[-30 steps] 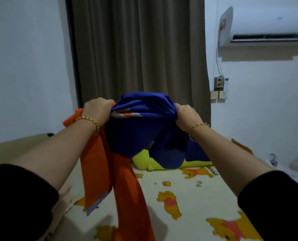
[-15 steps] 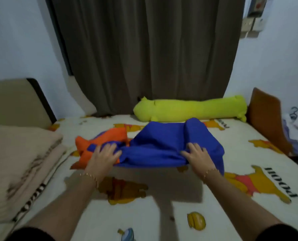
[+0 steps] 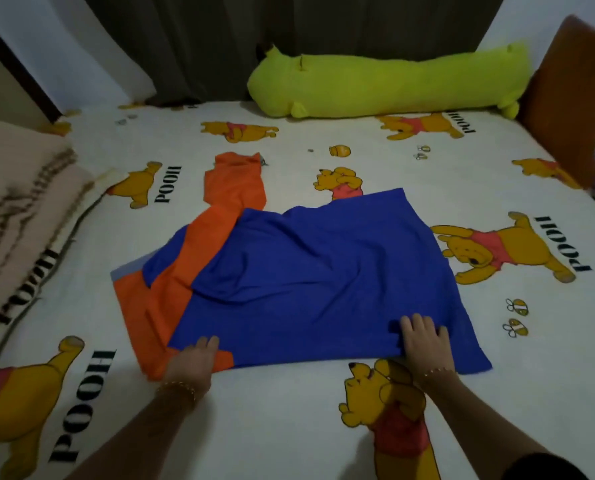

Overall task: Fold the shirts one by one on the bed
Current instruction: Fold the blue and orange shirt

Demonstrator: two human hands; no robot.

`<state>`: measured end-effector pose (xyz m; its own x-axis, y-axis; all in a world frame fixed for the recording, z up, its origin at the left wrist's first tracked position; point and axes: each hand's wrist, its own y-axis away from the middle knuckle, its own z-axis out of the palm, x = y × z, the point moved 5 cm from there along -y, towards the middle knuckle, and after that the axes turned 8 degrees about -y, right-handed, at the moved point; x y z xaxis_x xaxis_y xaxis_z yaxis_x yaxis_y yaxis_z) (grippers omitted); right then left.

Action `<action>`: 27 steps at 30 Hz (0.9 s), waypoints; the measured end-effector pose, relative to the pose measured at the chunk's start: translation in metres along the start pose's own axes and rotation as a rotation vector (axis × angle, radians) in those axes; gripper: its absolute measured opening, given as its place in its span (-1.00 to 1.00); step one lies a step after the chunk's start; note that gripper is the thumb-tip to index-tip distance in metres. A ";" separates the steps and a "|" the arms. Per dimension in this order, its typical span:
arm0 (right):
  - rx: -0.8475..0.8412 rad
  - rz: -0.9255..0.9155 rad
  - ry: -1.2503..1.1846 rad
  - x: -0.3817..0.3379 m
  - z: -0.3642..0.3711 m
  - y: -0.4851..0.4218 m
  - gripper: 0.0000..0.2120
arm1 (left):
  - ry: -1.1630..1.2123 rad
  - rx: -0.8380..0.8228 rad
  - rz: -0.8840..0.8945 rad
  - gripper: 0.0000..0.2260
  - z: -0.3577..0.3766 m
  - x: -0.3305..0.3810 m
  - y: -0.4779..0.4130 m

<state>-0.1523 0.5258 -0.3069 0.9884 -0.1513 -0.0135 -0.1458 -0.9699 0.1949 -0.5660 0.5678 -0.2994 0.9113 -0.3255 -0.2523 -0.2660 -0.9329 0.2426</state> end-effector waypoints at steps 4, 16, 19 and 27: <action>0.015 0.029 0.080 -0.004 -0.019 0.023 -0.57 | -0.267 0.037 0.136 -0.47 0.020 -0.021 0.022; -0.118 -0.059 0.130 0.013 -0.040 0.199 -0.69 | 0.087 0.001 -0.218 -0.61 -0.110 -0.007 0.081; -0.124 -0.089 0.165 0.013 -0.043 0.241 -0.70 | -0.005 -0.253 -0.157 -0.67 -0.056 0.022 0.268; -0.136 -0.172 0.236 0.014 -0.043 0.339 -0.66 | -0.057 -0.143 -0.131 -0.57 -0.030 0.035 0.377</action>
<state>-0.1864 0.2028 -0.1984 0.9830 0.0766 0.1668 0.0158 -0.9407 0.3389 -0.6253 0.2090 -0.1890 0.9147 -0.2145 -0.3424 -0.0951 -0.9379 0.3336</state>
